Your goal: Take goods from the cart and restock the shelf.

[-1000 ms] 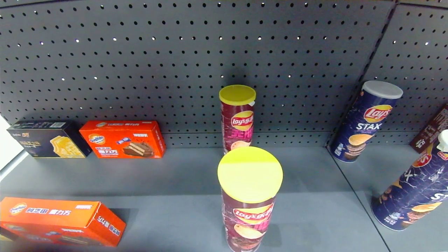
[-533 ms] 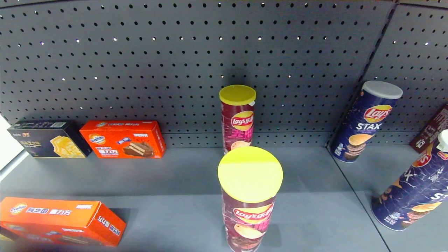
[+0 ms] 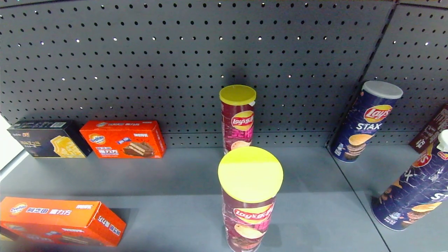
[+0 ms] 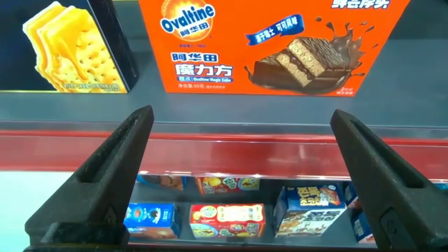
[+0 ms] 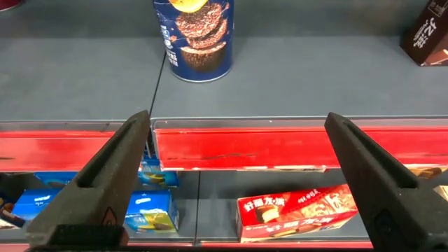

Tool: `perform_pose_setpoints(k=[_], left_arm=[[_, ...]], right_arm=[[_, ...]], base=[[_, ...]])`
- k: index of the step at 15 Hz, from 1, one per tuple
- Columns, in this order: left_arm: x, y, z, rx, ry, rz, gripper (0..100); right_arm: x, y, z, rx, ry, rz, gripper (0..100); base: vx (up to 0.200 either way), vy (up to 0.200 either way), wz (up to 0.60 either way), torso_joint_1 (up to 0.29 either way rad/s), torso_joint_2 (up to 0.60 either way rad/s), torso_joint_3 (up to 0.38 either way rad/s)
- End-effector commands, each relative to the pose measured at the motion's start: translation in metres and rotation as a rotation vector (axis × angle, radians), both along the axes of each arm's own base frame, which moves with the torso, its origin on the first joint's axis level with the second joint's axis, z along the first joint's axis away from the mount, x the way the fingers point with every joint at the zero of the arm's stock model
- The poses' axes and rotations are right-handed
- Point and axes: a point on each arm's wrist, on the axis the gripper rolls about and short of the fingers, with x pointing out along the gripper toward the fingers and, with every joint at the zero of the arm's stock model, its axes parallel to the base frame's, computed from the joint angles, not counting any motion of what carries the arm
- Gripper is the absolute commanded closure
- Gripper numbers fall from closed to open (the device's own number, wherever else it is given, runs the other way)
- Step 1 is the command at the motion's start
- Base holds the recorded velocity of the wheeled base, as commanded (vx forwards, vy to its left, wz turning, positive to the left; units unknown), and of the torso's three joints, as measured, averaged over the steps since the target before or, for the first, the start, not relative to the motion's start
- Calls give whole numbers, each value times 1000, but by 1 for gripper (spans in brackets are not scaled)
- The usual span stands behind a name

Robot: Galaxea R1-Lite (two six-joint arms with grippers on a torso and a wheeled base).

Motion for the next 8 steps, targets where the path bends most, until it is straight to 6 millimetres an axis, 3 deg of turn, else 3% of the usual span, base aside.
perform_pose_setpoints(k=[1,8], left_arm=[[0,0,0,-1,-1,1,0],[0,0,0,-1,1,1,0]], right_arm=[[0,0,0,0,2,1,0],[0,0,0,0,0,1,0]], base=[[0,0,0,0,0,0],[0,0,0,0,0,0]])
